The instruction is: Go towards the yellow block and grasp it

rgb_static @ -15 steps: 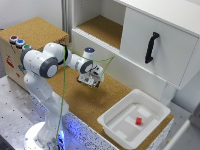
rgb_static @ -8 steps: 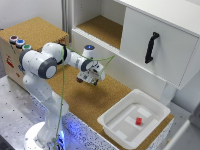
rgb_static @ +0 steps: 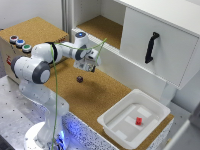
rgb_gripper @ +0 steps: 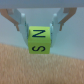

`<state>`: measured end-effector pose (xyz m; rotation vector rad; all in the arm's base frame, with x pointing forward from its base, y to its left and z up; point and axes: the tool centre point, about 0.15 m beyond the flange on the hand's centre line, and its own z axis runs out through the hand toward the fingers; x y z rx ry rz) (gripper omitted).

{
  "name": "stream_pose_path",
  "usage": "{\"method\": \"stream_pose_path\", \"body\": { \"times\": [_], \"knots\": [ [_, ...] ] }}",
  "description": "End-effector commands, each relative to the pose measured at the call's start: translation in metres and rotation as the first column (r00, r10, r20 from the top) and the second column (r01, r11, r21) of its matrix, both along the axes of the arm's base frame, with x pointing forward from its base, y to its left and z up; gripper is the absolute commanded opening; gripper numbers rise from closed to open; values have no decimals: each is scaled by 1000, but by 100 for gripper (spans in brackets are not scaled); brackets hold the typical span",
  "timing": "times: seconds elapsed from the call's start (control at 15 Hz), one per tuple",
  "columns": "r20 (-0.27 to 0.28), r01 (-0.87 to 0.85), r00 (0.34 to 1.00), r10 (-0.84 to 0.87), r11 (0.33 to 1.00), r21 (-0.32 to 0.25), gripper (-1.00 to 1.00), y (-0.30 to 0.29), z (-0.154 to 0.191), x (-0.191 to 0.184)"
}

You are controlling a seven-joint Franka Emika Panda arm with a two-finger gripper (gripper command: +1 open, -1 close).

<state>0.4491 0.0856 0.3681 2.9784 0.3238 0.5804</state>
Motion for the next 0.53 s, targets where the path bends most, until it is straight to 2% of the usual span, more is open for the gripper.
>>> {"method": "stream_pose_path", "body": {
  "times": [0.0,0.47],
  "knots": [
    [-34,106,994,-107,994,-37,-100,37,77,67],
    [-27,162,987,-161,985,65,-100,88,145,126]
  ]
}}
